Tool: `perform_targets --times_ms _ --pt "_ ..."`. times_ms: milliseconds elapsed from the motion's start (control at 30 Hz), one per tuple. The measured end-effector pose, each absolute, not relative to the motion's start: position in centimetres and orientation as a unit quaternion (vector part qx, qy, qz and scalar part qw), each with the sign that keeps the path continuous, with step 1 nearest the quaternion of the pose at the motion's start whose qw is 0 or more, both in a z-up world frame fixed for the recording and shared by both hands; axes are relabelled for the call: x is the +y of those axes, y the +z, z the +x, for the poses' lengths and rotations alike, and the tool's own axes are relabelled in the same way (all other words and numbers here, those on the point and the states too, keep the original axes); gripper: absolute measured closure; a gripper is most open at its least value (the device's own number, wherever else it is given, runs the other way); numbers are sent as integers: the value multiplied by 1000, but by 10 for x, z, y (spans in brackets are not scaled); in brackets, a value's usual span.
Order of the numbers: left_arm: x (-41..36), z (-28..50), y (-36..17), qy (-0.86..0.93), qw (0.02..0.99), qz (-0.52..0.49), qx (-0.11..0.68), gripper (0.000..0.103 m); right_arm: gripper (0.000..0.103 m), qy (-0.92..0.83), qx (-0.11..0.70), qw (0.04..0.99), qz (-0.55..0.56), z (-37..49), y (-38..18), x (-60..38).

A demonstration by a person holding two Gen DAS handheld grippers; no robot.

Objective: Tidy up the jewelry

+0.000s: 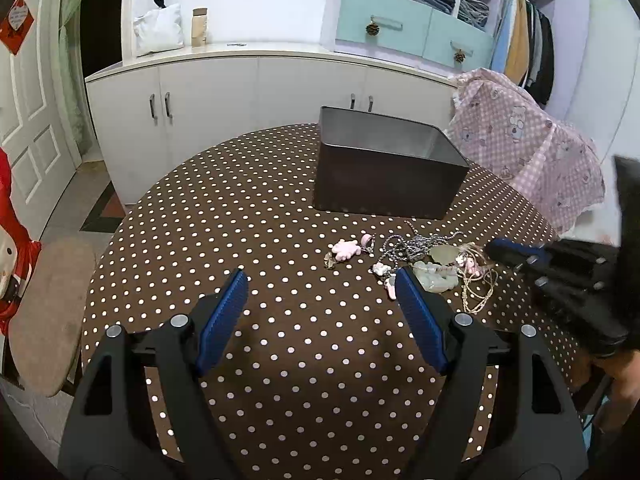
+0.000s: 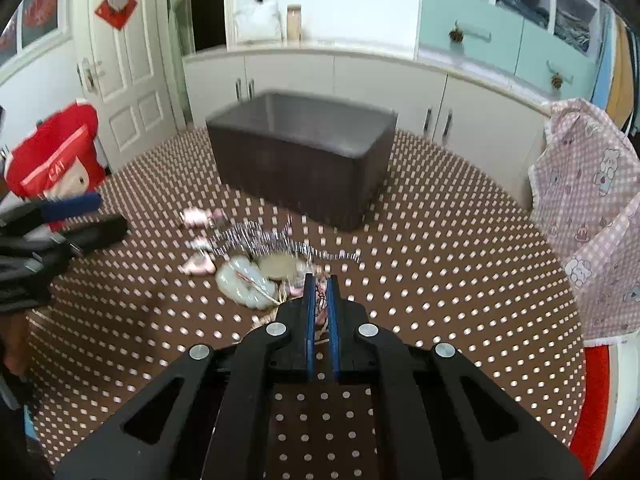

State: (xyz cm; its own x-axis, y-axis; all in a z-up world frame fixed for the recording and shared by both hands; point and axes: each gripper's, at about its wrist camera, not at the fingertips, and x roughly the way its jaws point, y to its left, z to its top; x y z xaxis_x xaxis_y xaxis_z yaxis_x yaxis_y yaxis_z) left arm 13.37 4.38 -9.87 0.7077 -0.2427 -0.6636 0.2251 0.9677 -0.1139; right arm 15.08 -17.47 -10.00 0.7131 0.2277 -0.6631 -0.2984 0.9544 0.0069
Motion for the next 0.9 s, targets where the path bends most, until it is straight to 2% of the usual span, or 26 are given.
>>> perform_targets --times_ms 300,633,900 --pt "8 132 -95 -181 917 9 355 28 99 167 281 945 -26 127 -43 -189" --pt "-51 128 -92 -242 906 100 332 28 99 170 243 955 -16 114 -16 -198" --pt "-30 137 -97 -244 903 53 350 28 99 139 202 970 0 101 3 -227"
